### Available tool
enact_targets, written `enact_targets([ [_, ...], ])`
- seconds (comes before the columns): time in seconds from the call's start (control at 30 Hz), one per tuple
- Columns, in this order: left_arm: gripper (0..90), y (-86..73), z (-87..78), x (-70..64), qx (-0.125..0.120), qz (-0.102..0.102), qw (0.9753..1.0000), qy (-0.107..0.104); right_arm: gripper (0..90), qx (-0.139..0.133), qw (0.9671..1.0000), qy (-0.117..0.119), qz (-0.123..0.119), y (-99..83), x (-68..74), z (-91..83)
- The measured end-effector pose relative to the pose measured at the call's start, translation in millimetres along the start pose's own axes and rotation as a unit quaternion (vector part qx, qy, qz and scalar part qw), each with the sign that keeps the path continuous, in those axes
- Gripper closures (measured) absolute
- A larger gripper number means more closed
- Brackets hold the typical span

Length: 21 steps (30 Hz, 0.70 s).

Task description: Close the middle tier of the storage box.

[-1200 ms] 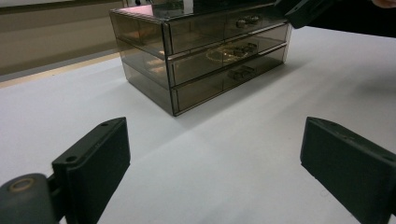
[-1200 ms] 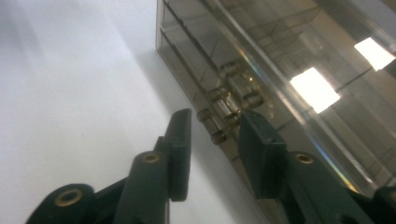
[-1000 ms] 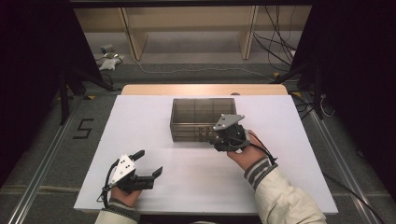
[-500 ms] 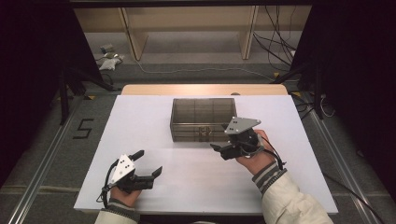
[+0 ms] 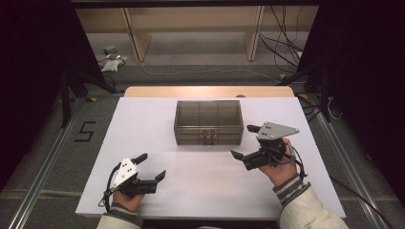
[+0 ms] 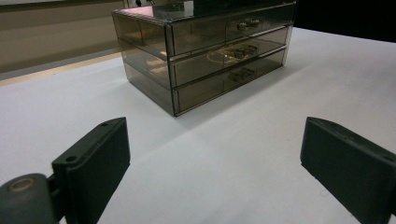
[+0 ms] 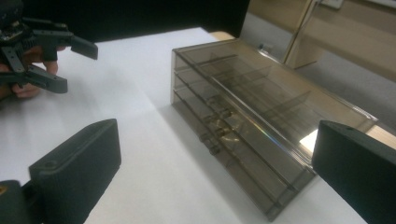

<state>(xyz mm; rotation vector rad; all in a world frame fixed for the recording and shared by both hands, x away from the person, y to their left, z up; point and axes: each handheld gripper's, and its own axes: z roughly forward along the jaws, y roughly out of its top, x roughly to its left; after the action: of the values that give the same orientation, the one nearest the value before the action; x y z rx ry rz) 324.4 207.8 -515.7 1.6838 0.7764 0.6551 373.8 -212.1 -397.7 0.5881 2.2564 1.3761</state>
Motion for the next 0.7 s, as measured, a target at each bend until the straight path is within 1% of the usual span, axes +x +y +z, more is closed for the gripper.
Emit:
enact_targets([
  [0.03, 7.9, 0.2, -0.4, -0.1, 0.001, -0.004, 1.0, 0.0, 1.7, -0.006, 1.0, 0.0, 0.004, -2.7, -0.8, -2.7],
  [0.13, 7.9, 0.9, -1.4, 0.8, 0.0, -0.005, 1.0, 0.002, 1.9, -0.021, 0.9995, -0.006, 0.021, -14.3, -4.9, -14.0],
  [0.27, 7.8, 1.9, -2.9, 1.2, -0.001, -0.009, 1.0, 0.002, 3.2, -0.038, 0.9984, -0.023, 0.034, -31.7, -7.1, -27.6],
  [0.37, 7.7, 2.8, -4.0, 1.7, -0.002, -0.007, 1.0, 0.002, 3.2, -0.039, 0.998, -0.034, 0.035, -45.8, -7.9, -35.6],
  [0.4, 7.7, 2.8, -4.3, 1.8, -0.002, -0.009, 1.0, 0.002, 3.1, -0.037, 0.9979, -0.036, 0.04, -51.1, -8.8, -38.5],
  [0.47, 7.7, 2.5, -5.0, 2.0, -0.001, -0.009, 1.0, 0.002, 2.7, -0.042, 0.9969, -0.036, 0.056, -63.4, -12.1, -44.2],
  [0.6, 7.6, 2.2, -6.5, 2.7, -0.002, -0.009, 1.0, 0.001, 1.2, -0.046, 0.9952, -0.032, 0.08, -82.4, -16.5, -49.6],
  [0.67, 7.6, 2.4, -7.3, 2.7, -0.002, -0.008, 1.0, 0.002, 1.1, -0.047, 0.9949, -0.04, 0.08, -90.1, -16.3, -50.8],
  [0.7, 7.6, 2.4, -7.7, 2.6, -0.003, -0.01, 0.9999, 0.002, 1.1, -0.042, 0.995, -0.041, 0.081, -92.4, -15.8, -51.2],
])
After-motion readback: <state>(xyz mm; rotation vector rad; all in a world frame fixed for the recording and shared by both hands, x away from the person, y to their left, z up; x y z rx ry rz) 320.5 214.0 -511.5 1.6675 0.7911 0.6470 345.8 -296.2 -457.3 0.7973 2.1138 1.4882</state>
